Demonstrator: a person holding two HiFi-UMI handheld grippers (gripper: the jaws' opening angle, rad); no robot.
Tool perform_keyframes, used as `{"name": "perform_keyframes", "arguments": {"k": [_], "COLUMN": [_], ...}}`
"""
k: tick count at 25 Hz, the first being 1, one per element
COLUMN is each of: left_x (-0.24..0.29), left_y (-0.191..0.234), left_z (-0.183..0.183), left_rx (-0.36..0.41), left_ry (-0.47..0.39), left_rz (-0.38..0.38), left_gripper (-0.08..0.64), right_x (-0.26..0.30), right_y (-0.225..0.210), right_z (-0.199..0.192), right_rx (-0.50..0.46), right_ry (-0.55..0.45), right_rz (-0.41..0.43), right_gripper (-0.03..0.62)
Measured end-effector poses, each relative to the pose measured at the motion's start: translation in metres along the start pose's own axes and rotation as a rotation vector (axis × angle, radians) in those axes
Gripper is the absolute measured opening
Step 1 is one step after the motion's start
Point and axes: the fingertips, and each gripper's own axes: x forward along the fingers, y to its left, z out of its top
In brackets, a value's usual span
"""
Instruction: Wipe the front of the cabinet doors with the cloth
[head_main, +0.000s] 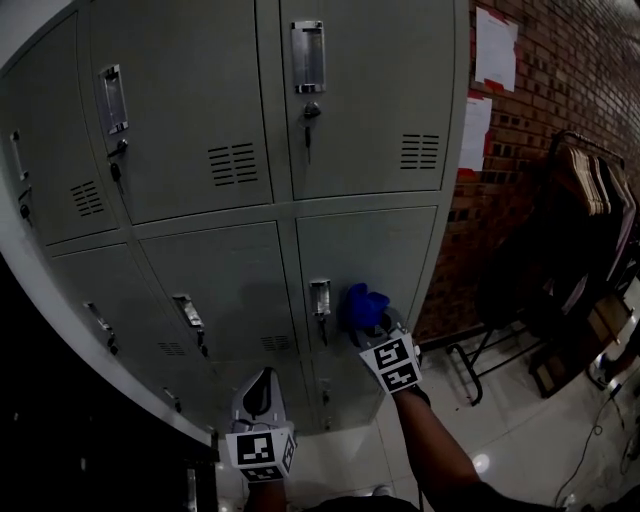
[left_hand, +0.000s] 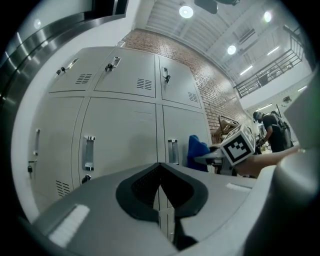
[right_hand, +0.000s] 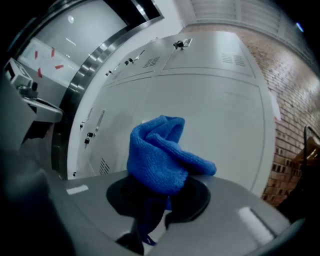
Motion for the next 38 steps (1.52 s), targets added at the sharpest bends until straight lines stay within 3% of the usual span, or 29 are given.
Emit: {"name": "perform_keyframes", "arguments": {"k": [5, 14, 30, 38], "left_x": [-0.007, -0.008, -0.001, 0.002], "left_y": [0.015, 0.022, -0.003, -0.010], "left_z": [-0.001, -0.005, -0.011, -0.010], "left_rx": [-0.011, -0.010, -0.010, 0.001], "left_ry": [0.002, 0.012, 0.030, 0.034], "left_rz": [0.034, 0.046, -0.012, -0.032], "left_gripper": [0.016, 0.017, 0.017, 0.017], "right_x": [0.035, 0.033, -0.020, -0.037], "right_y": [0.038, 0.030, -0.093, -0.118], "right_z": [-0.006, -0.013, -0.086, -0.111], "right_rx": [-0.016, -0.060, 0.045, 0.075], "right_ry": [0.013, 0.023, 0.161, 0.215], "right_rz": [0.060, 0.035, -0.217, -0.287], "right_gripper": [0.084, 0.078, 0.080, 0.080]}}
